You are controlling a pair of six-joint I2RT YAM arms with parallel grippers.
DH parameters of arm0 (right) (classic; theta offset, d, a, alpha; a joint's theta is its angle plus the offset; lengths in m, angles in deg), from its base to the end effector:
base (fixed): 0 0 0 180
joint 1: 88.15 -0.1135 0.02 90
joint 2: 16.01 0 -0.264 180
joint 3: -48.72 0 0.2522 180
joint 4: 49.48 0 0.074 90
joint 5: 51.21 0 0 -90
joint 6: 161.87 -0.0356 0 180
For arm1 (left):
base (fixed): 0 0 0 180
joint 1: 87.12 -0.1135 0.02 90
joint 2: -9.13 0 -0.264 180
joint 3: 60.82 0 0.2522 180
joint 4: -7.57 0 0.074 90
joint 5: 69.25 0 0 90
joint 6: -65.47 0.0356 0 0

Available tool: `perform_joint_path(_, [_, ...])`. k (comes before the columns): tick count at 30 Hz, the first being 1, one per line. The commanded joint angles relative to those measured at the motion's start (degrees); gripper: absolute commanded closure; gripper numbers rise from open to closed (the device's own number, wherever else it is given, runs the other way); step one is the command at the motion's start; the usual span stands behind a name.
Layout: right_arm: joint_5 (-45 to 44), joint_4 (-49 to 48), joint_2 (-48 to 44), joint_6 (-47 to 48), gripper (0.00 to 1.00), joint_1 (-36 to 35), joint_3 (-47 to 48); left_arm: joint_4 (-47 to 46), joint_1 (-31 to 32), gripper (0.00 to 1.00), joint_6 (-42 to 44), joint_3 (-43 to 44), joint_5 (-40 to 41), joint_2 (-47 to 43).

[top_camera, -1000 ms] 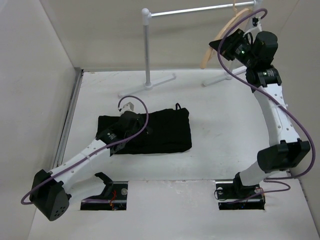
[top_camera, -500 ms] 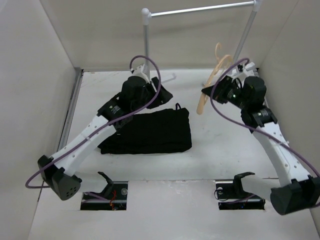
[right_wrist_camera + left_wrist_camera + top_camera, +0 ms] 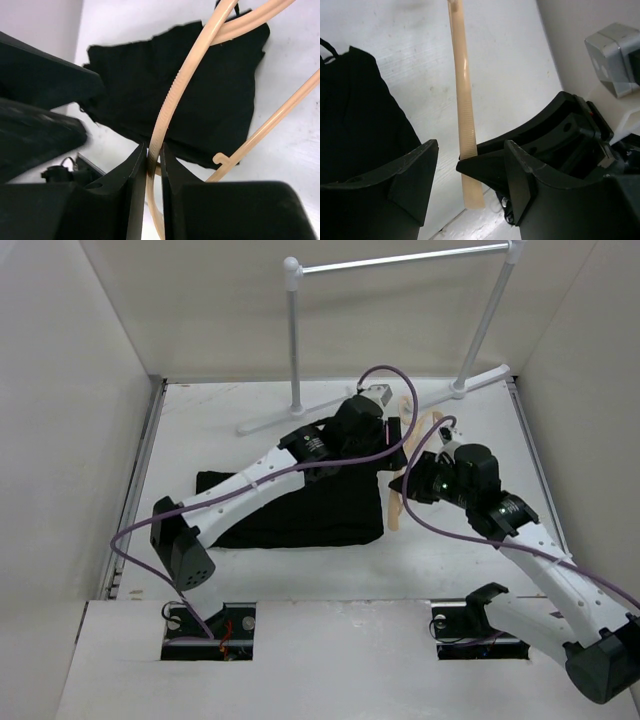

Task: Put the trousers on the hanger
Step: Pick up the hanger from the clothesline.

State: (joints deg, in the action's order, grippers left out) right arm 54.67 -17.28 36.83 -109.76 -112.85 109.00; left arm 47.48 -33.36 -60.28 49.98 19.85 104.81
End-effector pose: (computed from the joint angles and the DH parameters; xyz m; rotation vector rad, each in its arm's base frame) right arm 0.1857 0.0961 0.3112 0.0553 2.1221 0.9550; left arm 0.2296 -0.3142 0.3960 0.3477 2.1249 -0.9817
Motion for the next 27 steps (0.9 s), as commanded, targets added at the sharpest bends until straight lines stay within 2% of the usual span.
perform_joint_path(1, [-4.97,-0.08,-1.16,2.73,0.84,-3.18,-0.2,0.92,0.78,0.47,2.17,2.63,0.91,1.26])
perform_joint_path(8, [-6.91,1.43,-2.12,2.47,0.84,-7.06,-1.43,-1.53,0.87,0.48,2.17,2.81,0.99,7.06])
perform_joint_path(13, [-7.09,2.22,-4.14,1.94,0.84,-7.24,-2.58,-3.12,0.51,0.51,2.0,3.34,1.34,10.14])
perform_joint_path(18, [-6.91,3.97,-5.64,0.63,0.84,-7.24,-3.63,-7.16,0.69,0.65,1.12,2.46,1.7,10.84])
perform_joint_path(24, [-7.27,7.84,-8.71,-1.66,0.84,-7.15,-6.0,-12.26,1.04,0.87,-2.04,-2.01,0.29,10.85])
perform_joint_path(27, [-7.35,10.3,-11.61,-3.24,0.79,-6.89,-7.06,-15.24,1.48,0.94,-4.41,-6.67,0.99,9.36])
